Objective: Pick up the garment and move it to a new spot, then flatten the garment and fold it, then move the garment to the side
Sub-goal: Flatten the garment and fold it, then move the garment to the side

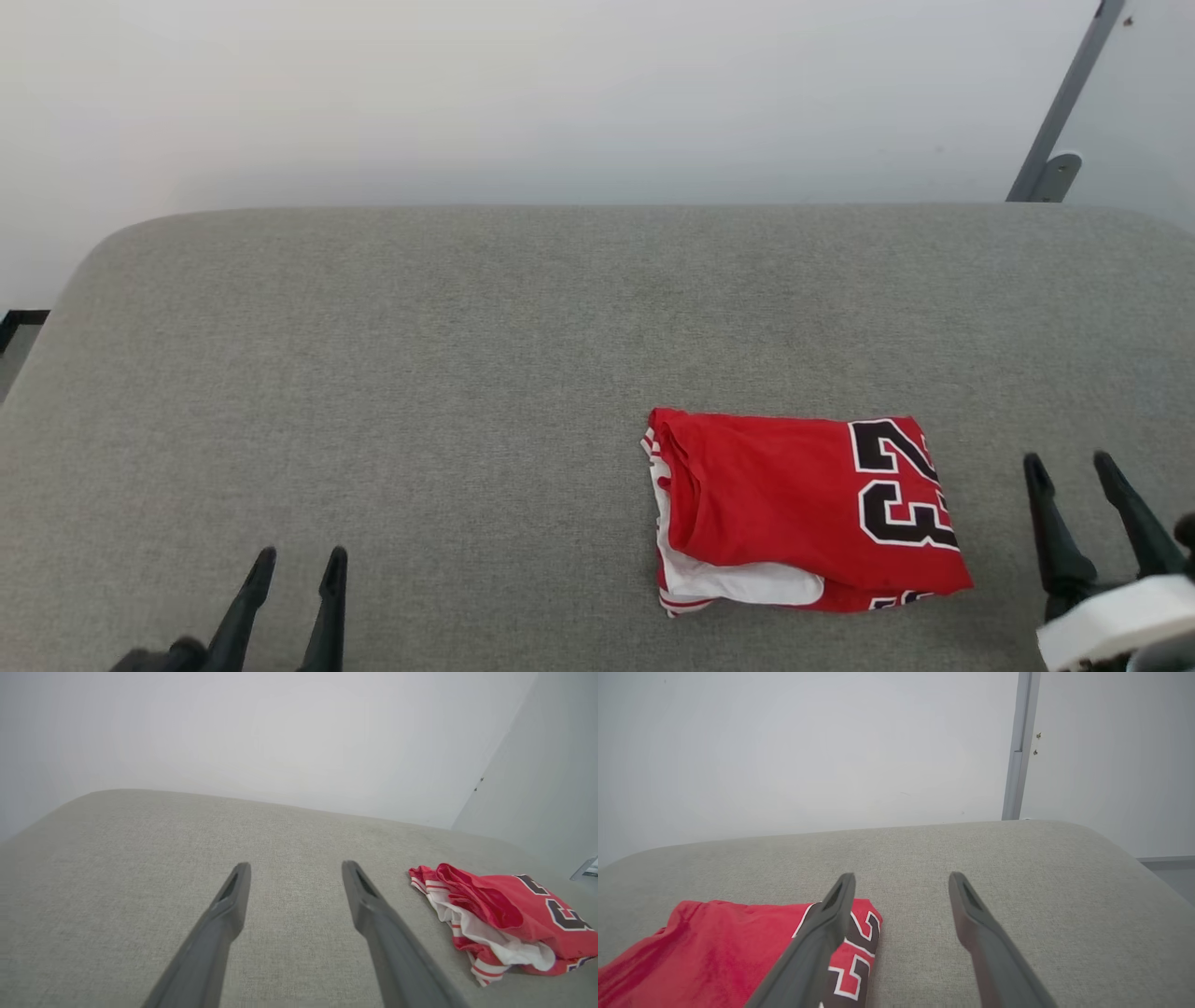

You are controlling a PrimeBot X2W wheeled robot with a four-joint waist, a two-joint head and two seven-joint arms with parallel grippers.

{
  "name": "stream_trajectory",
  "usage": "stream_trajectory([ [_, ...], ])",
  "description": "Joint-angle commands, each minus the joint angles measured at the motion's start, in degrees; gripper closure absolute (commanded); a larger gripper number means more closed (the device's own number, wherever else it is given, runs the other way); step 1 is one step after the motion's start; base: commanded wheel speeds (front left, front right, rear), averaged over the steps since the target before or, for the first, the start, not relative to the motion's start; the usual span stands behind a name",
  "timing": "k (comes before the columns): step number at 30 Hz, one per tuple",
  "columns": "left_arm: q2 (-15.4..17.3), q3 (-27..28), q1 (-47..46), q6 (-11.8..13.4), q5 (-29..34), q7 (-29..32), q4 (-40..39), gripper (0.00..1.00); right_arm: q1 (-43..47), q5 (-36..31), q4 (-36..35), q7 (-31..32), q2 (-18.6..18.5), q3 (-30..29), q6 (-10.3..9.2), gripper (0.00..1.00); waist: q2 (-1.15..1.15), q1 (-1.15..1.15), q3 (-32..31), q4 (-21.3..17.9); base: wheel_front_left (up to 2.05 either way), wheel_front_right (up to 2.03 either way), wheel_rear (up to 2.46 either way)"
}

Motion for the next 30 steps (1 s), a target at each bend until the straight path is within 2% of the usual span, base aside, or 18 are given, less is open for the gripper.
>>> stream_trajectory([
  [1, -0.2, 0.6, 1.3, 0.1, 0.6, -0.3, -0.7, 0.00, 1.5, -0.4, -1.1, -0.3, 0.3, -0.7, -0.01, 0.00, 0.00, 0.00, 0.0, 0.3, 0.00, 0.00, 0.00],
  [7, -0.6, 2.3, 4.8, 0.1, 1.7, -0.3, -3.7, 0.00, 6.1, -2.3, -6.1, 1.7, 2.7, -3.5, -0.01, 0.00, 0.00, 0.00, 0.1, 0.7, 0.00, 0.00, 0.00],
  [15, 0.0, 2.5, 4.5, 0.1, 1.6, -0.3, -4.4, 0.00, 8.4, -4.1, -10.6, 4.7, 5.0, -5.8, 0.00, 0.00, 0.00, 0.00, 0.4, 0.8, 0.00, 0.00, 0.00],
  [24, -0.2, 1.4, 2.5, 0.1, 1.3, -0.3, -4.4, 0.00, 6.7, -4.8, -12.3, 8.5, 5.2, -6.1, 0.00, 0.00, 0.00, 0.00, 2.0, 1.4, 0.00, 0.00, 0.00],
  [27, 0.2, 0.2, 0.7, 0.1, 0.9, -0.3, -3.9, 0.00, 4.2, -5.4, -12.0, 13.3, 4.0, -5.2, 0.00, 0.00, 0.00, 0.00, 3.3, 1.9, 0.00, 0.00, 0.00],
  [30, 0.7, -1.1, -1.5, 0.1, 0.6, -0.3, -3.8, 0.00, 0.9, -5.5, -11.9, 21.0, 1.2, -3.2, 0.00, 0.00, 0.00, 0.00, 5.1, 2.4, 0.00, 0.00, 0.00],
])
